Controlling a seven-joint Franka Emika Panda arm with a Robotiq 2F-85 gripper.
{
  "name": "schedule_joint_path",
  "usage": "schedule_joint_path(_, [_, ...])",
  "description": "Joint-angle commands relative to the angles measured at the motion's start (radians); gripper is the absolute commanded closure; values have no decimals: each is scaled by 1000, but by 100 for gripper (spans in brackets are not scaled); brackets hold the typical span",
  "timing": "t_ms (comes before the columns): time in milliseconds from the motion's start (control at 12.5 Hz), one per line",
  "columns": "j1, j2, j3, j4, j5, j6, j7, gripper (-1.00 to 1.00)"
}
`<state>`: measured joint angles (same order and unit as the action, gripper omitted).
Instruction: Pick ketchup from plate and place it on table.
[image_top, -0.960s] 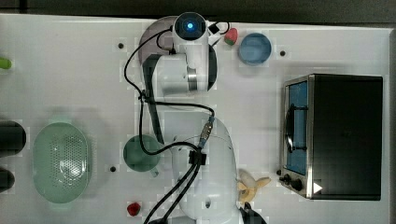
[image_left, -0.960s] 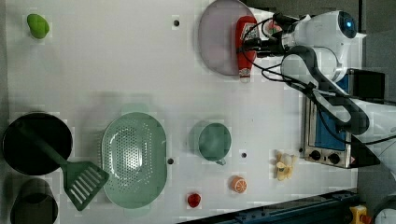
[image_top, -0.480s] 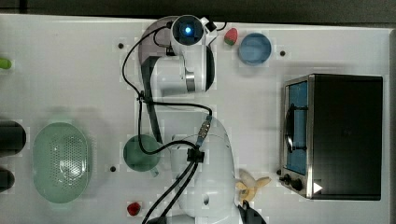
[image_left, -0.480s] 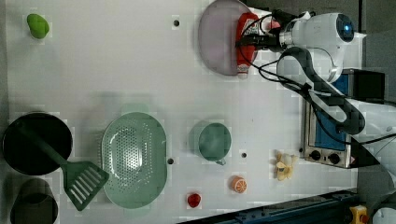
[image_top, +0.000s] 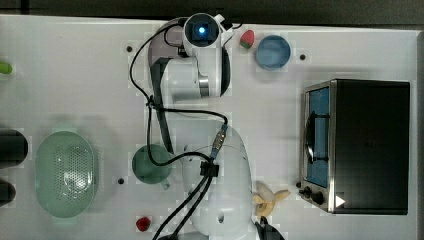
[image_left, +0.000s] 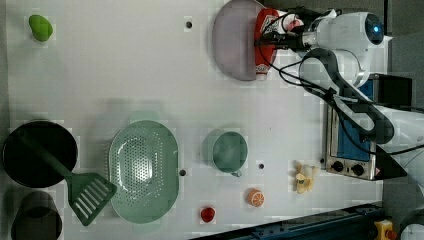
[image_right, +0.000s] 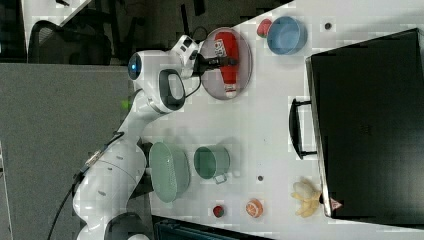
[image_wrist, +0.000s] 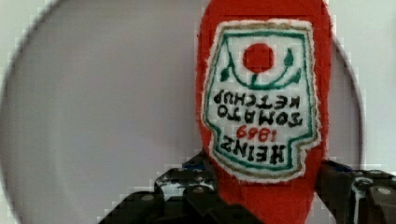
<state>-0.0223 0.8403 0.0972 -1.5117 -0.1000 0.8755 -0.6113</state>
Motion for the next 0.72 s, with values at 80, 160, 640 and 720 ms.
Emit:
schedule_joint_path(80, [-6, -147, 4, 26, 37, -88, -19, -25])
schedule_joint_path(160, [-11, -197, 4, 17, 58, -167, -19, -25])
schedule_joint_path(640, [-51, -512, -25, -145, 67, -522, -20, -25])
schedule_joint_path(720, [-59, -555, -33, -202, 67, -529, -19, -25])
